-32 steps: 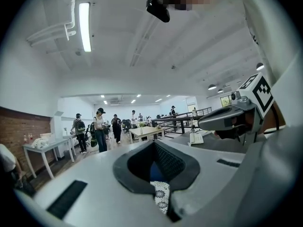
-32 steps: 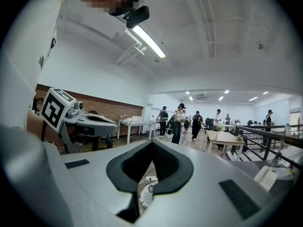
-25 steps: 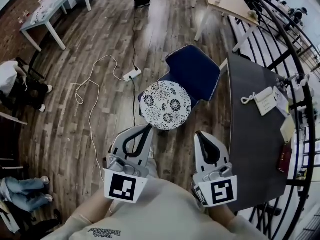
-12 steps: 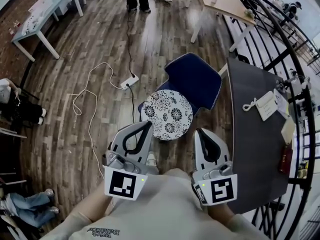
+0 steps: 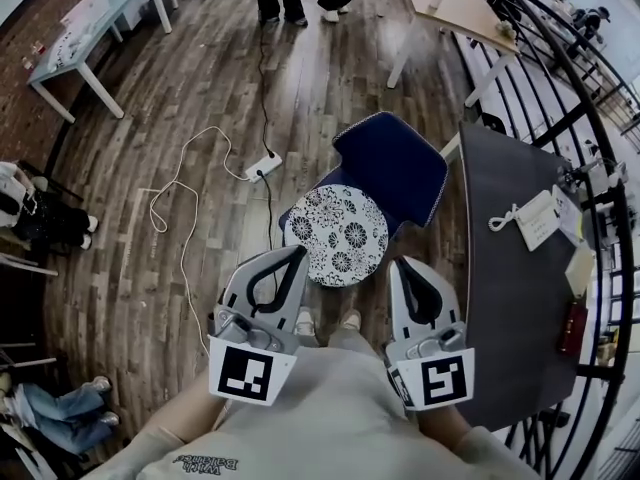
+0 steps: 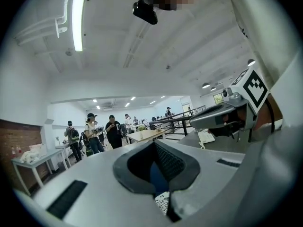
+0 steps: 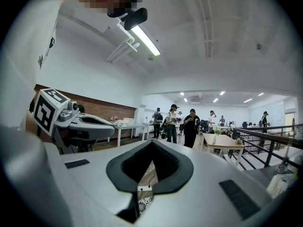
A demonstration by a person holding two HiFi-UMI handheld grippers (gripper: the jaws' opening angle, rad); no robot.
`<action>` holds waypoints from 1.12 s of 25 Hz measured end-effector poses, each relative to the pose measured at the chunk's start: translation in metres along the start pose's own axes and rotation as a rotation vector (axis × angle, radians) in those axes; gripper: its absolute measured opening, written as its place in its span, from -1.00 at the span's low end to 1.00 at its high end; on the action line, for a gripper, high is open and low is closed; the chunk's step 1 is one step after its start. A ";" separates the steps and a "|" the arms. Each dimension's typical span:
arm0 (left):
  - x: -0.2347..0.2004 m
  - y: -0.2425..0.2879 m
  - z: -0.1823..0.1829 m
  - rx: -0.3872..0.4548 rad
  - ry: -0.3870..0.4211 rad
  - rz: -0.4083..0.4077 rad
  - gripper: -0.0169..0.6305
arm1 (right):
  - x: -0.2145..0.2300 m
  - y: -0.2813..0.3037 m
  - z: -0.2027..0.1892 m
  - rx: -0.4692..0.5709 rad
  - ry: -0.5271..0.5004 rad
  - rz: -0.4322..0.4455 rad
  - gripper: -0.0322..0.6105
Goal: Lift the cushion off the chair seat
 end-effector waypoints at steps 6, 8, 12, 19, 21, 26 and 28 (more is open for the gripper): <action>0.003 0.016 0.001 -0.017 0.003 0.025 -0.93 | 0.017 0.002 -0.009 -0.016 0.003 0.011 -0.89; 0.005 0.022 0.002 -0.018 0.011 0.033 -0.93 | 0.021 0.002 -0.010 -0.016 0.000 0.014 -0.89; 0.010 0.030 0.002 -0.021 0.012 0.031 -0.93 | 0.028 0.003 -0.011 -0.012 -0.002 0.025 -0.89; 0.019 0.042 0.003 -0.026 -0.003 0.024 -0.93 | 0.043 0.004 -0.017 -0.014 0.001 0.036 -0.89; 0.020 0.046 0.005 -0.025 -0.007 0.024 -0.93 | 0.047 0.004 -0.017 -0.009 0.001 0.037 -0.89; 0.024 0.052 0.007 -0.024 -0.012 0.025 -0.93 | 0.055 0.006 -0.019 0.000 0.004 0.039 -0.89; 0.023 0.056 0.005 -0.018 -0.022 0.028 -0.93 | 0.058 0.010 -0.023 -0.008 0.004 0.037 -0.89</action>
Point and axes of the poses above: the fingertips, and each gripper's own axes: y forward along the fingers, x to its right, z out of its top, the point moved 6 cm from there along -y, backward along the fingers, and after that the axes turned 5 degrees about -y, right-handed, at the moved point
